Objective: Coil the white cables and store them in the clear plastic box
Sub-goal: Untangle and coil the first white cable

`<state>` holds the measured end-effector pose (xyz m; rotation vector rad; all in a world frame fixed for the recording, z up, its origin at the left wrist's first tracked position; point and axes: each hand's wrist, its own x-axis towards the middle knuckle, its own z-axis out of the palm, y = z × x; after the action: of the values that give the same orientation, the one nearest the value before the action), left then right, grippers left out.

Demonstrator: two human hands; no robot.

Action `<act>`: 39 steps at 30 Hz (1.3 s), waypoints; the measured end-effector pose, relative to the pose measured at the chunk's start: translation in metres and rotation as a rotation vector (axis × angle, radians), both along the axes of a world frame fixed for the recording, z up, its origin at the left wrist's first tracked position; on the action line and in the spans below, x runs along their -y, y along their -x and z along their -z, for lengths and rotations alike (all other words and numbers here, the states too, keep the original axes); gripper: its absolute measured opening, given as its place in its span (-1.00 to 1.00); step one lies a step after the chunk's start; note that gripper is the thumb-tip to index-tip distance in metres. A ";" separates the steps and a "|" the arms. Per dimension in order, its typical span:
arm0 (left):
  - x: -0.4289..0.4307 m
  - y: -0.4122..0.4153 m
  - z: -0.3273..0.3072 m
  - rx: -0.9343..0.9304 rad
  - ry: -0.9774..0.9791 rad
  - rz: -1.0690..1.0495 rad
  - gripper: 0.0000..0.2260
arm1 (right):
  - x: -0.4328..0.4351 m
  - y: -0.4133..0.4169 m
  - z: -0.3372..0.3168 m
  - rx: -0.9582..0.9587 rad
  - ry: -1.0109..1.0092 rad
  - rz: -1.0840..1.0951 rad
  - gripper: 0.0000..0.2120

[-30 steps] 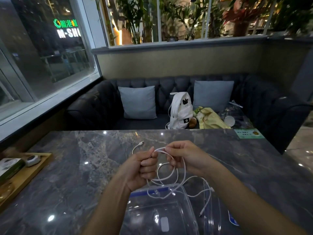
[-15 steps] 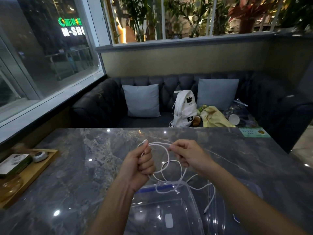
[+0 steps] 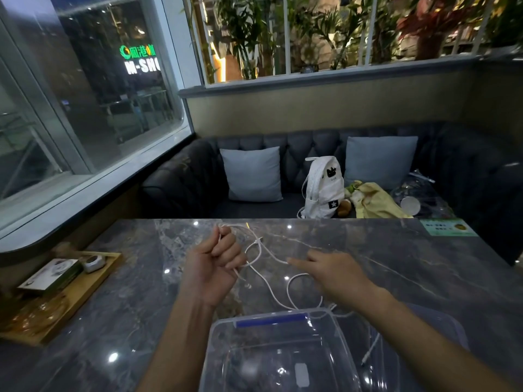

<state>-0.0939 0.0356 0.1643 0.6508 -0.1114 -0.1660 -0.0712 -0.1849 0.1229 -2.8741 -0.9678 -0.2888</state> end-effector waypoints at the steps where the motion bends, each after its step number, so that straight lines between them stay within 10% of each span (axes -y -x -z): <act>1: 0.000 -0.001 0.001 0.004 -0.007 0.000 -0.78 | -0.004 0.003 -0.006 0.001 0.078 -0.010 -0.45; 5: 0.004 -0.002 0.009 0.027 -0.128 -0.014 -0.80 | -0.021 0.019 -0.033 0.018 0.214 -0.172 -0.72; 11: 0.020 0.003 0.013 0.046 -0.397 -0.003 -0.75 | -0.029 0.042 -0.073 0.033 -0.104 -0.442 -0.79; 20: 0.039 0.017 0.013 0.115 -0.949 0.085 -0.71 | -0.015 0.023 -0.084 0.030 -0.290 -0.272 -0.85; 33: 0.031 0.020 0.009 -0.018 -0.343 0.083 -0.61 | 0.006 -0.002 -0.033 -0.575 -0.702 0.028 -0.84; 39: 0.032 0.021 0.008 0.024 -0.492 0.032 -0.62 | -0.003 0.005 -0.037 -0.628 -0.658 -0.065 -0.73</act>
<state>-0.1150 0.0031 0.1563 1.1420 -0.1046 -0.2190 -0.0760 -0.1821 0.1595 -2.1097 -0.6697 0.2522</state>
